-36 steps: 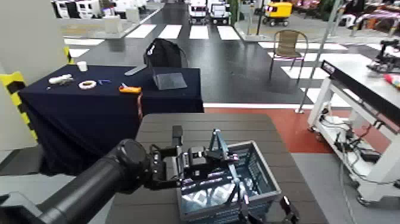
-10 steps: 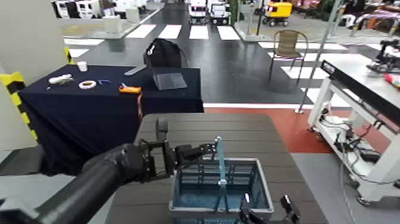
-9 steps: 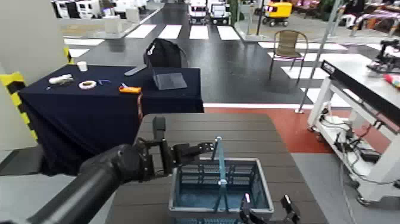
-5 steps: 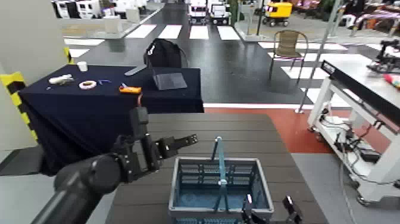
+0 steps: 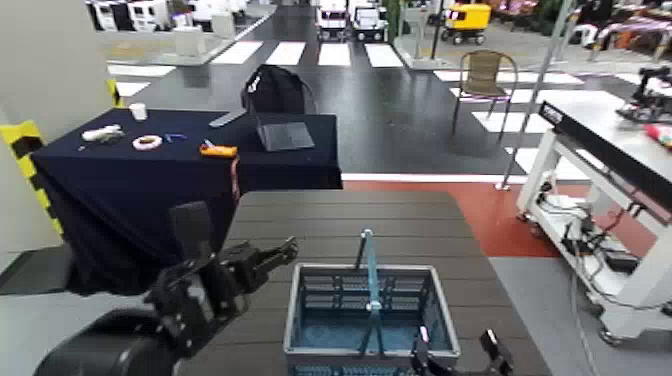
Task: Place the crate on the table.
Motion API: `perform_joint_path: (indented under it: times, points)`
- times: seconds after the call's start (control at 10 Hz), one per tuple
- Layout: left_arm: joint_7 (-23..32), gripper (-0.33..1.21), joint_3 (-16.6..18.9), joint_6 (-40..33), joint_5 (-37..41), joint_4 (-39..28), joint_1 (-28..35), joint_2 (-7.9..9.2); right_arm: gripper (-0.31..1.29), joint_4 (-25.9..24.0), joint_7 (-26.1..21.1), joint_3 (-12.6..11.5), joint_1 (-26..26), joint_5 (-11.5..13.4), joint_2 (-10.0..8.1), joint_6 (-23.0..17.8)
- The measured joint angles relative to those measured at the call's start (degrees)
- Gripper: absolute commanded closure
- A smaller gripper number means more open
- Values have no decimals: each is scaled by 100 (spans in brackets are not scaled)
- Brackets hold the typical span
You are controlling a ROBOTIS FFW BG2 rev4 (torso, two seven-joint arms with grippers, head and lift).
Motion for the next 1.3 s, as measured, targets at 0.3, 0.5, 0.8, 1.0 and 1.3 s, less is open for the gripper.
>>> perform_joint_path:
  times: [0.3, 0.5, 0.8, 1.0, 1.3]
  points:
    - [74, 12, 120, -978, -516, -395, 847, -67, 14, -24, 11, -62, 25, 16, 10, -13]
    - [139, 11, 98, -1594, -923, -494, 1324, -81, 14, -43, 11, -101, 50, 61, 21, -23]
    - [680, 12, -114, -2975, -1417, -462, 1959, -12, 14, -76, 20, -171, 109, 131, 68, -58]
    - [930, 12, -163, -3547, -1790, -408, 2262, -28, 14, -103, 11, -192, 131, 205, 89, -42]
    - [1074, 12, -38, -4147, -2363, -377, 2683, -147, 14, -124, 11, -199, 163, 225, 106, 26]
